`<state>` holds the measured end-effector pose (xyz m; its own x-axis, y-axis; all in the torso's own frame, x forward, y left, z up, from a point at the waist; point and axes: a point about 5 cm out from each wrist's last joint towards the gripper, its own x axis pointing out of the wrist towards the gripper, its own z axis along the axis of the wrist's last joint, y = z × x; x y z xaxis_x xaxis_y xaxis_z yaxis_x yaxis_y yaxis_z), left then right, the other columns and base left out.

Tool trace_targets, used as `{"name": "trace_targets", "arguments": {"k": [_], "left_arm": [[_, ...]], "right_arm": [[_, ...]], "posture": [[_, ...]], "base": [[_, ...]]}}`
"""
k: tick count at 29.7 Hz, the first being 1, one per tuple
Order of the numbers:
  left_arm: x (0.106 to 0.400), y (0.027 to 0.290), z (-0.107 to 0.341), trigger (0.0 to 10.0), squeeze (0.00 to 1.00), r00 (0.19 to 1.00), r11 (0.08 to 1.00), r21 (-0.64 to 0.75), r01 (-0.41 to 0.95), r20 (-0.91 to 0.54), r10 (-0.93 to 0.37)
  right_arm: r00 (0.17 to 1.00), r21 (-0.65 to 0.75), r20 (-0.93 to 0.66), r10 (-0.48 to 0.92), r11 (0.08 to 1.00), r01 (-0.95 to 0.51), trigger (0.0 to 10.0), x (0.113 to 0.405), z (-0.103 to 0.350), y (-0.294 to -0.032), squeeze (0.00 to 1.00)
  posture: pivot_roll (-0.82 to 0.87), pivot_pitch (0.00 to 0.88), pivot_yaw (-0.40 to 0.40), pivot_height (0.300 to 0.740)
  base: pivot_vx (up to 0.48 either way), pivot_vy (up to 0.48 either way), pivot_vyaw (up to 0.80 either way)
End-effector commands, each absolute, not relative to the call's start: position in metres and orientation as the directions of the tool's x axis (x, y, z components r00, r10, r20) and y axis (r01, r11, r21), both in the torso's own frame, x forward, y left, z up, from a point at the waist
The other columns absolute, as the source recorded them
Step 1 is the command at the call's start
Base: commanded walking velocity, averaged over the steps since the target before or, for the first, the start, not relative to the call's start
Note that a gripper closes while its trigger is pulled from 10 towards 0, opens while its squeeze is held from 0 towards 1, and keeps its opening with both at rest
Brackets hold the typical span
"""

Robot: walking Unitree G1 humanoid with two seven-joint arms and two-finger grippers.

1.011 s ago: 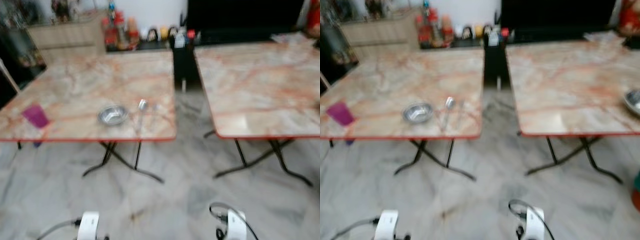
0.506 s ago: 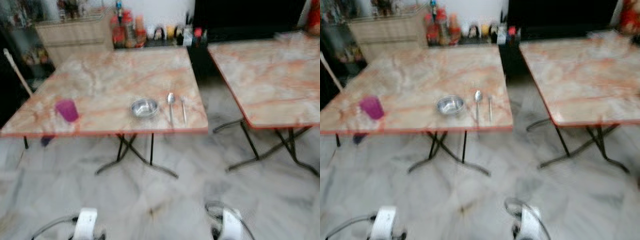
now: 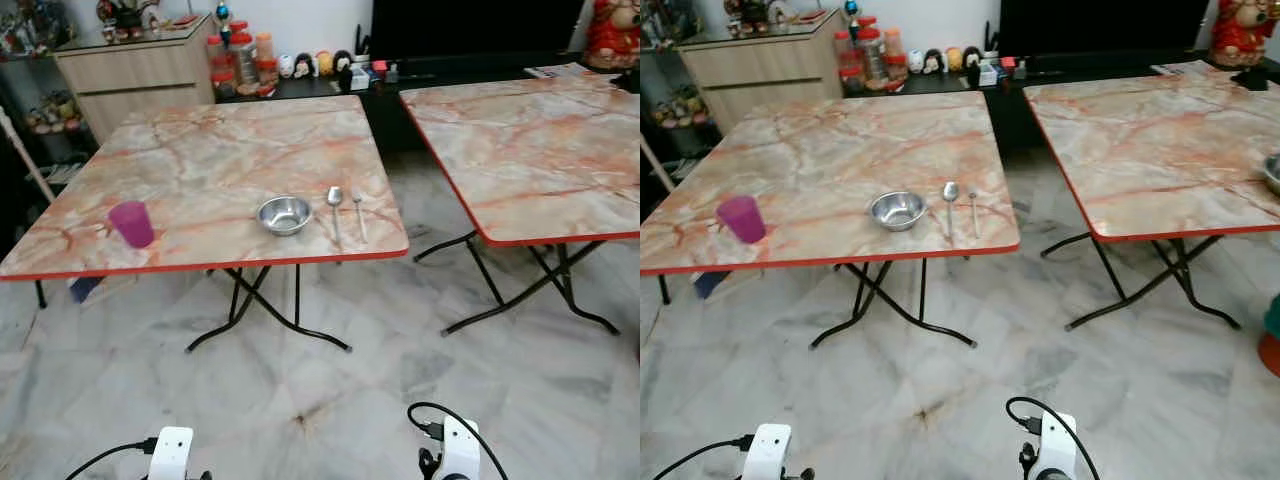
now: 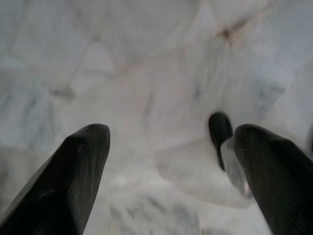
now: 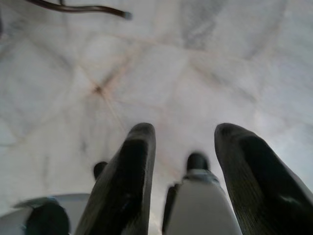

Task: Setting the table

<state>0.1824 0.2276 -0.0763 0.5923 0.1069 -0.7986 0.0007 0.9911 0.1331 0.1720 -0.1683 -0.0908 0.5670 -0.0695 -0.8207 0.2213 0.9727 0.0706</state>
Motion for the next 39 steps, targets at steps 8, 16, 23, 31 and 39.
{"name": "trace_targets", "arguments": {"k": [8,16,23,31,39], "left_arm": [[0.1778,0.2251,-0.079,10.0,0.0,0.585,0.992,0.126,-0.004,-0.805,0.104],[0.1767,0.224,-0.0798,10.0,0.0,0.584,0.993,0.121,-0.012,-0.805,0.105],[0.1754,0.2232,-0.0806,10.0,0.0,0.581,0.993,0.118,-0.023,-0.806,0.109],[0.1743,0.2238,-0.081,10.0,0.0,0.579,0.992,0.116,-0.044,-0.806,0.12],[0.1717,0.2253,-0.0819,10.0,0.0,0.574,0.991,0.123,-0.058,-0.808,0.134]], "right_arm": [[0.59,0.06,-0.803,-0.086,0.973,0.223,10.0,0.1798,-0.0867,-0.1727,0.0],[0.59,0.058,-0.803,-0.086,0.973,0.221,10.0,0.1793,-0.0867,-0.1745,0.0],[0.592,0.056,-0.801,-0.084,0.975,0.213,10.0,0.1796,-0.0865,-0.1745,0.0],[0.597,0.043,-0.798,-0.08,0.981,0.187,10.0,0.181,-0.0857,-0.1757,0.0],[0.591,0.045,-0.802,-0.084,0.979,0.2,10.0,0.1807,-0.086,-0.1761,0.0]], "posture": [[0.06,0.0,0.053,0.74],[0.06,0.0,0.049,0.74],[0.06,0.0,0.042,0.74],[0.06,0.0,0.037,0.74],[0.07,0.0,0.034,0.74]], "base": [[0.408,0.0,0.0],[0.409,0.0,0.0],[0.408,0.0,0.15],[0.387,0.0,0.0],[0.134,0.0,0.24]]}}
